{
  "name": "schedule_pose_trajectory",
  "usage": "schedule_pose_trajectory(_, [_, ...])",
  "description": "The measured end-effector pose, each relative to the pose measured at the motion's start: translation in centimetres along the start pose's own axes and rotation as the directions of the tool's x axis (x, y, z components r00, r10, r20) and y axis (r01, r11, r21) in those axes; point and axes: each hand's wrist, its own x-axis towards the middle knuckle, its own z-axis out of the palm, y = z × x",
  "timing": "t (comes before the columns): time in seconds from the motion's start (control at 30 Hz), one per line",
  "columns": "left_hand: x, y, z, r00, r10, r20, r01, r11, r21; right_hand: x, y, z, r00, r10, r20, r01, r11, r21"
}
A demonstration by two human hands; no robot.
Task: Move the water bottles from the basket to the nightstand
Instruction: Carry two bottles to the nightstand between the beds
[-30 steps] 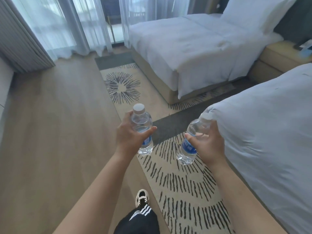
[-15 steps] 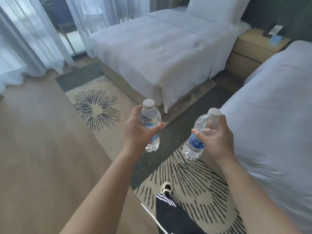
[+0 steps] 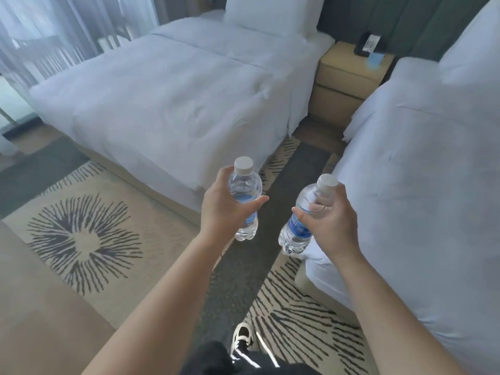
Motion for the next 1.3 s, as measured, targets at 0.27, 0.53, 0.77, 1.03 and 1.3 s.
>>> schedule_pose_trajectory(0.27, [15.4, 0.2, 6.0, 0.988, 0.087, 0.128, -0.087, 0.996, -0.005, 13.0, -0.2, 3.1, 0.992, 0.036, -0.12, -0.043, 0.997, -0.057])
schedule_pose_trajectory(0.53, [32.7, 0.1, 12.7, 0.962, 0.182, 0.202, -0.182, 0.983, -0.015, 28.9, 0.4, 6.8, 0.949, 0.099, -0.299, -0.124, 0.99, -0.067])
schedule_pose_trajectory(0.77, [44.5, 1.5, 19.3, 0.934, 0.185, 0.306, -0.192, 0.981, -0.009, 41.1, 1.7, 6.6, 0.891, 0.182, -0.416, -0.233, 0.97, -0.074])
schedule_pose_trajectory(1.03, [56.4, 3.0, 30.2, 0.923, 0.161, 0.351, -0.16, 0.987, -0.031, 55.0, 8.4, 4.5, 0.862, 0.213, -0.46, -0.278, 0.957, -0.079])
schedule_pose_trajectory(1.3, [69.5, 8.5, 44.4, 0.933, 0.14, 0.33, -0.134, 0.99, -0.041, 73.4, 16.7, -1.9, 0.863, 0.184, -0.471, -0.245, 0.967, -0.072])
